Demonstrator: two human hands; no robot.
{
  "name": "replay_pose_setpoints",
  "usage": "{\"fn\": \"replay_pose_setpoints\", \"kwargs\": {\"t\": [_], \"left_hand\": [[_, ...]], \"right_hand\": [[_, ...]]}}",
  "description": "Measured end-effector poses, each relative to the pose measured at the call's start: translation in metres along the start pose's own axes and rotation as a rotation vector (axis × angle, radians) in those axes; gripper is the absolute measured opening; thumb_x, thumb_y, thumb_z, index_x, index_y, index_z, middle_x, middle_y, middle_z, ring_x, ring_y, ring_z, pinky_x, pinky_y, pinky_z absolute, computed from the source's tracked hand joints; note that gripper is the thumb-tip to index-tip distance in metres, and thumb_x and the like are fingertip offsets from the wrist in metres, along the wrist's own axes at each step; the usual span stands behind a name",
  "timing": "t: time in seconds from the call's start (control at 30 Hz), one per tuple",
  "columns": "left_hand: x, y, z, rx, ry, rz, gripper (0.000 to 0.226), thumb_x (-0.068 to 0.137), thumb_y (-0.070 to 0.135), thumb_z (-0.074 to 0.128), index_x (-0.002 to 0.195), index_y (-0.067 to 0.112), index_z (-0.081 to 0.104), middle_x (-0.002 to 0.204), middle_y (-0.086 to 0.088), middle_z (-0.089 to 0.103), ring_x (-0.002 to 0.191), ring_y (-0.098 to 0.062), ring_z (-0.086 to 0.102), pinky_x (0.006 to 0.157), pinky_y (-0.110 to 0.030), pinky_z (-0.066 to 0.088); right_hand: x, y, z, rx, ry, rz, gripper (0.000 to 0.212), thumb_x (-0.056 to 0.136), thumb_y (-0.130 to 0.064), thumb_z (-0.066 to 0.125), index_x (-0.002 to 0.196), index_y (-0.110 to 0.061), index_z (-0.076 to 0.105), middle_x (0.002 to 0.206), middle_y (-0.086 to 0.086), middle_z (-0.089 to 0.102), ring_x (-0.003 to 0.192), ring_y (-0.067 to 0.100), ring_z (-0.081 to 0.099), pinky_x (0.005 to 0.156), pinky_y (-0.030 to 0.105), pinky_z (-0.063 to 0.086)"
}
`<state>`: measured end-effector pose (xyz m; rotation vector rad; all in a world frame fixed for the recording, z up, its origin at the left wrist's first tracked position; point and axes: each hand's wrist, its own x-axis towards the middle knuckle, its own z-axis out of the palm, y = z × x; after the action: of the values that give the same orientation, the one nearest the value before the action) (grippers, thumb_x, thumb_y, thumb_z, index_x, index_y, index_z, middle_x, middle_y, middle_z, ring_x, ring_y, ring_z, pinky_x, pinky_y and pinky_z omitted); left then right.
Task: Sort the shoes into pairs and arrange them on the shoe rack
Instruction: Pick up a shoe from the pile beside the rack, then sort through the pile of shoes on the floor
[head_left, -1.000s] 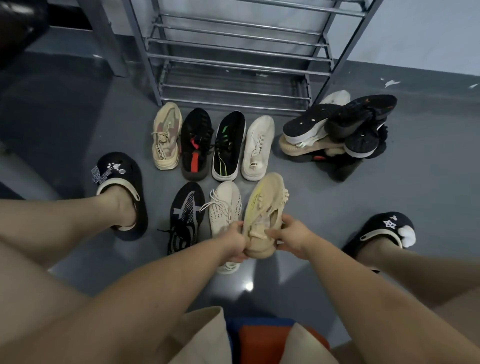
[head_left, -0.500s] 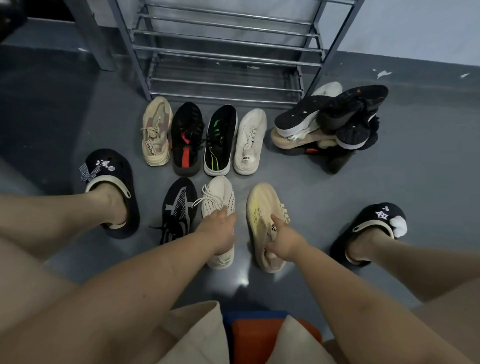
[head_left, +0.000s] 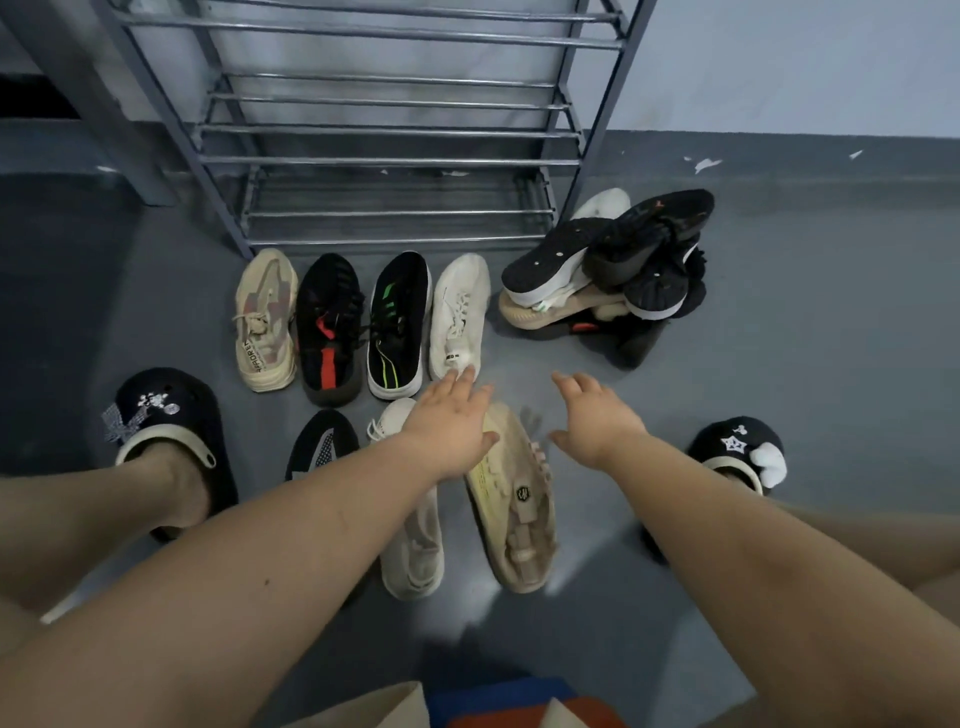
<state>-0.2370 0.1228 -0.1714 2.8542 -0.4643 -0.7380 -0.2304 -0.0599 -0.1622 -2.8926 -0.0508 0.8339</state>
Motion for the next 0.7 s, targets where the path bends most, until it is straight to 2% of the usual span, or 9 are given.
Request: {"fn": "replay_pose_setpoints", "kwargs": {"t": [0.4, 0.7], "left_hand": [[0.075, 0.023, -0.068, 0.144, 0.078, 0.038, 0.068, 0.097, 0.045, 0.037, 0.151, 0.016, 0.008, 0.16, -0.012, -0.005, 0.148, -0.027, -0.002, 0.119, -0.038, 0.002], [0.114, 0.036, -0.075, 0.16, 0.044, 0.059, 0.068, 0.096, 0.047, 0.037, 0.151, 0.019, 0.007, 0.16, -0.011, -0.004, 0.148, -0.027, -0.001, 0.121, -0.039, 0.004]], "right_hand": [[0.036, 0.064, -0.097, -0.114, 0.174, 0.075, 0.077, 0.09, -0.03, 0.057, 0.152, -0.021, 0.012, 0.158, 0.009, 0.013, 0.142, 0.031, 0.021, 0.108, 0.043, 0.033], [0.075, 0.098, -0.086, 0.126, 0.212, 0.191, 0.074, 0.09, -0.036, 0.057, 0.15, -0.018, 0.018, 0.152, 0.011, 0.025, 0.138, 0.032, 0.029, 0.109, 0.042, 0.032]]}}
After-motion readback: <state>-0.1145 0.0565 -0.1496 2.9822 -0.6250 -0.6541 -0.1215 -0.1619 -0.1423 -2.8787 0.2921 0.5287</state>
